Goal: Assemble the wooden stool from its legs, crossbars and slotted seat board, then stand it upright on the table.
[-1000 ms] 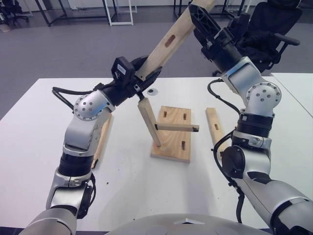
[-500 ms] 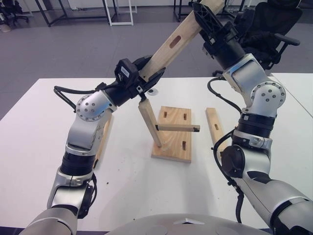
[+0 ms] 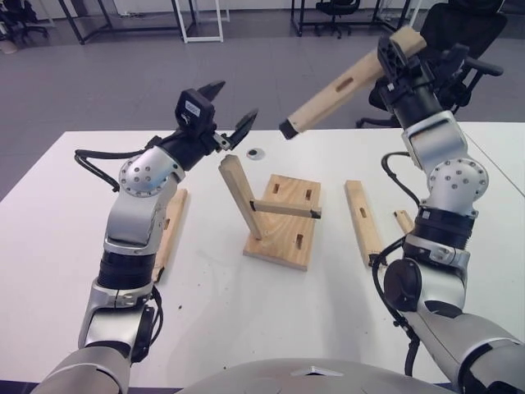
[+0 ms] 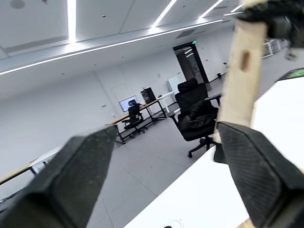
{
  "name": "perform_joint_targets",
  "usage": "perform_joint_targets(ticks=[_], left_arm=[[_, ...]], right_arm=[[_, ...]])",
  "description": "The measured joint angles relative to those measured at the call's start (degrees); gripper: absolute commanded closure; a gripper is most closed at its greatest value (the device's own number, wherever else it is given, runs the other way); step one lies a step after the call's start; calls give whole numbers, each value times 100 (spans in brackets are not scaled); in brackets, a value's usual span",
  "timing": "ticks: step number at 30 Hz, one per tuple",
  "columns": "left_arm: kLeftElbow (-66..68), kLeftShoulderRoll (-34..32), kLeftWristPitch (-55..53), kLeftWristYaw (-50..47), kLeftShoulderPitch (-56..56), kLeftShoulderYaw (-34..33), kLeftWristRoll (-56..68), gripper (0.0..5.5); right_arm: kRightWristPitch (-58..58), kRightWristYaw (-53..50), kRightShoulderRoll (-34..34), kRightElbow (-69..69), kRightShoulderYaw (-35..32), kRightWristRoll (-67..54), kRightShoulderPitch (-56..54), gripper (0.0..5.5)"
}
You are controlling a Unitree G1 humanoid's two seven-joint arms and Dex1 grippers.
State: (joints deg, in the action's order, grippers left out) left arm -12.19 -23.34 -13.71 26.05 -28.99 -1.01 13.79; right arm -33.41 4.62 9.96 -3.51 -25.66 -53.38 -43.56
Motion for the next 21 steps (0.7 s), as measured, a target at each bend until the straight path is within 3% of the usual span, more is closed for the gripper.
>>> perform_joint_targets(ticks=[5, 8, 13, 21], left_arm=[[-444, 379, -451, -845, 263, -781, 374, 92], [-577, 221, -579, -916, 955, -797, 106, 92], [202, 122, -301, -795, 2475, -74, -679, 92], [225, 78, -1483, -217, 2868, 1200, -965, 92]], right_arm=[[447, -716, -88, 256, -314, 609, 1240, 449], [634, -893, -17, 621, -311, 946, 1580, 449], [632, -1117, -330, 619, -152, 1220, 2236, 449], [1138, -1031, -442, 72, -367, 1094, 2168, 449]])
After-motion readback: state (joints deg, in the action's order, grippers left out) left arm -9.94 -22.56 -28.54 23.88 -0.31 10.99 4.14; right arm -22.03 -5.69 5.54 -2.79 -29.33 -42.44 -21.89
